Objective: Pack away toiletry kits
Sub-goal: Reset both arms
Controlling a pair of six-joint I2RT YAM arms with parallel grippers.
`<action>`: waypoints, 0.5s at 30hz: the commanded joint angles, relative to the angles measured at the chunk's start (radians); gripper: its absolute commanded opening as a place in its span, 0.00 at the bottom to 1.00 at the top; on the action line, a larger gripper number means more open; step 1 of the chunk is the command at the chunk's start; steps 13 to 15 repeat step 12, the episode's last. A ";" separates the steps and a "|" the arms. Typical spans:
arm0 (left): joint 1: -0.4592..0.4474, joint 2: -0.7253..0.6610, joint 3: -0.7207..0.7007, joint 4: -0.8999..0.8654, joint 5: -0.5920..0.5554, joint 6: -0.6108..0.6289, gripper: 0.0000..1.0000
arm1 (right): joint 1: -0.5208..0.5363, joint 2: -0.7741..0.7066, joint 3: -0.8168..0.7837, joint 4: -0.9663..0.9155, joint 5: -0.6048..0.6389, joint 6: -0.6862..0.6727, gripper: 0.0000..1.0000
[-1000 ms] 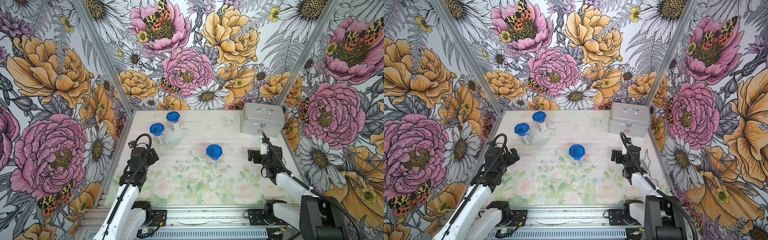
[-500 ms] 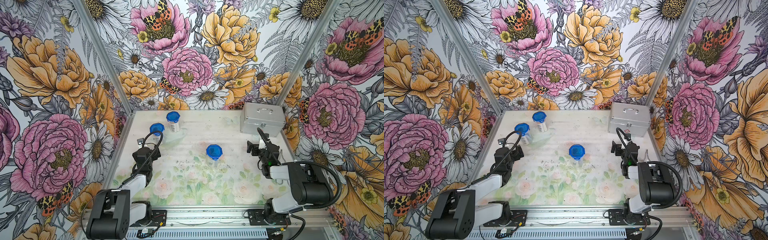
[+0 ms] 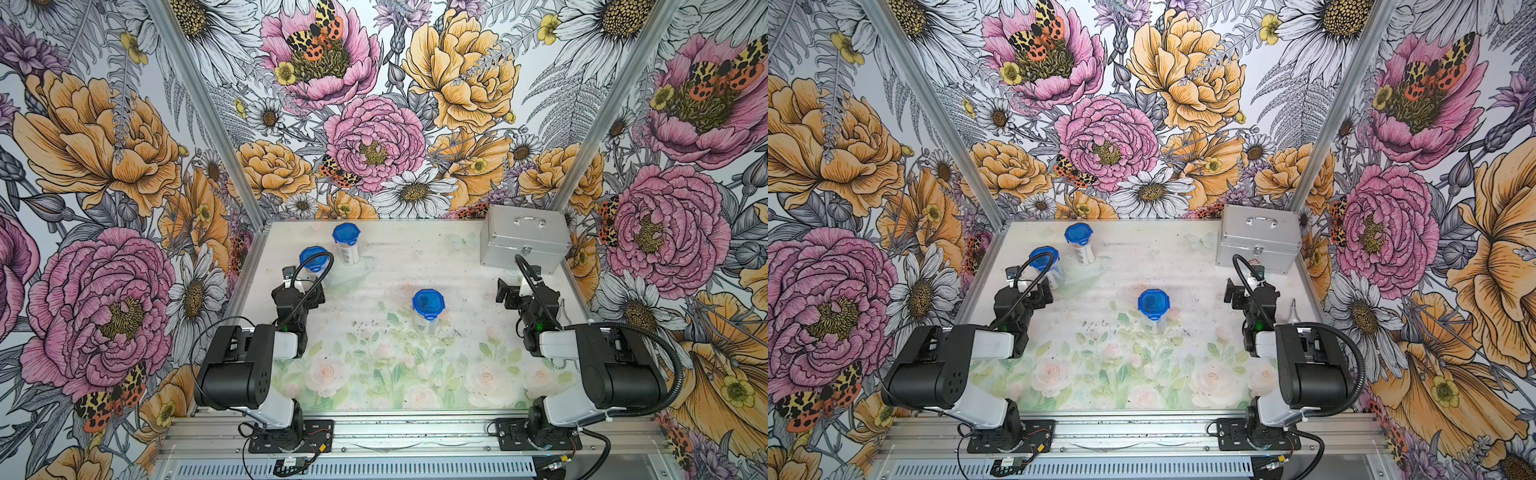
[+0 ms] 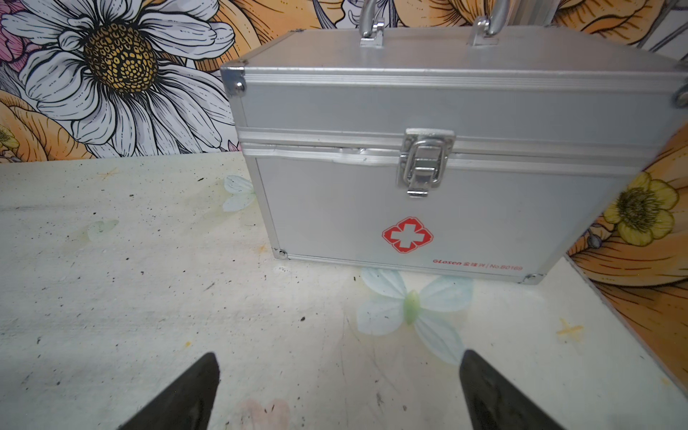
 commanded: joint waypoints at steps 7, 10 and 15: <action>0.000 -0.001 0.019 0.046 -0.004 0.020 0.99 | 0.009 0.007 0.025 0.012 0.014 0.001 0.99; 0.005 -0.001 0.016 0.052 0.027 0.025 0.99 | 0.011 0.006 0.026 0.010 0.015 0.001 0.99; -0.003 -0.002 0.015 0.053 0.024 0.033 0.99 | 0.010 0.006 0.025 0.011 0.014 0.001 1.00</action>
